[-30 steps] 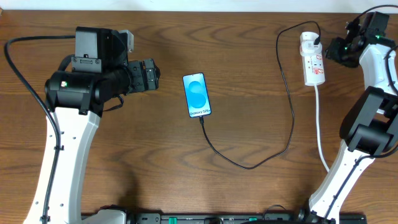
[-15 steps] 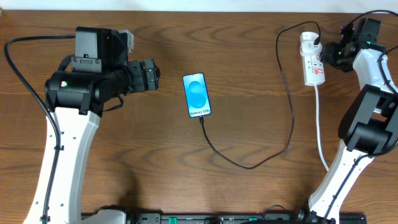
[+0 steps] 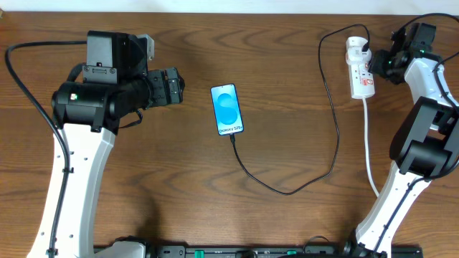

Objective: Plug charger to phone and switch on socket

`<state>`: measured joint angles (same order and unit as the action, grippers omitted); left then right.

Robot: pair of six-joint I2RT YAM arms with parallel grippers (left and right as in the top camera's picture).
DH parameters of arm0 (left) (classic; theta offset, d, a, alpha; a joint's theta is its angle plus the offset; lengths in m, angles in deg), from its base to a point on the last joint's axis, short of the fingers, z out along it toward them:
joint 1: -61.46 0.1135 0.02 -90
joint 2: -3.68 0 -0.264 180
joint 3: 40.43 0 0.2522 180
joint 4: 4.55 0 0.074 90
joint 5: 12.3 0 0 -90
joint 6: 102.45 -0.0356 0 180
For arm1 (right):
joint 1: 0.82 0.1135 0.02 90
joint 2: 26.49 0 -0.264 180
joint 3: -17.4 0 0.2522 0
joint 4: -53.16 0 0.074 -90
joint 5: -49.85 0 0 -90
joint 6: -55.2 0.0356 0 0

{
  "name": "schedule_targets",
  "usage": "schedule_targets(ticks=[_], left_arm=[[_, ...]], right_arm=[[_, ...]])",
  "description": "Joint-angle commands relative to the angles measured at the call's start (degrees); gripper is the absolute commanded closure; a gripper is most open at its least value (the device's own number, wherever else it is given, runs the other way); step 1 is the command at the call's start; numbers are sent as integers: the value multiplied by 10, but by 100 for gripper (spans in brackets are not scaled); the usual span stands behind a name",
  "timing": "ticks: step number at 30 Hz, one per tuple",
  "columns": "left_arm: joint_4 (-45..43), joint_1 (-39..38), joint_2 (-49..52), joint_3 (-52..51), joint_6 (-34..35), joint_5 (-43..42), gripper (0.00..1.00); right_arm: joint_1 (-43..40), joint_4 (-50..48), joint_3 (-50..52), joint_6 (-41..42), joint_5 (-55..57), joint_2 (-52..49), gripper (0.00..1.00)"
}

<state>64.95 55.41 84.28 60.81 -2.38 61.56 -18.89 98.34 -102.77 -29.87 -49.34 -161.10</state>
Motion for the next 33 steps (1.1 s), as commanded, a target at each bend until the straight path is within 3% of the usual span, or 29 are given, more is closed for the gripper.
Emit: schedule_targets(ticks=[1,33], left_arm=[[2,1,0,7,-6,6,7],[2,2,0,7,-6,6,7]], right_arm=[[17,2,8,1,-19,-6,48],[57,12,9,6,-60,-43,49]])
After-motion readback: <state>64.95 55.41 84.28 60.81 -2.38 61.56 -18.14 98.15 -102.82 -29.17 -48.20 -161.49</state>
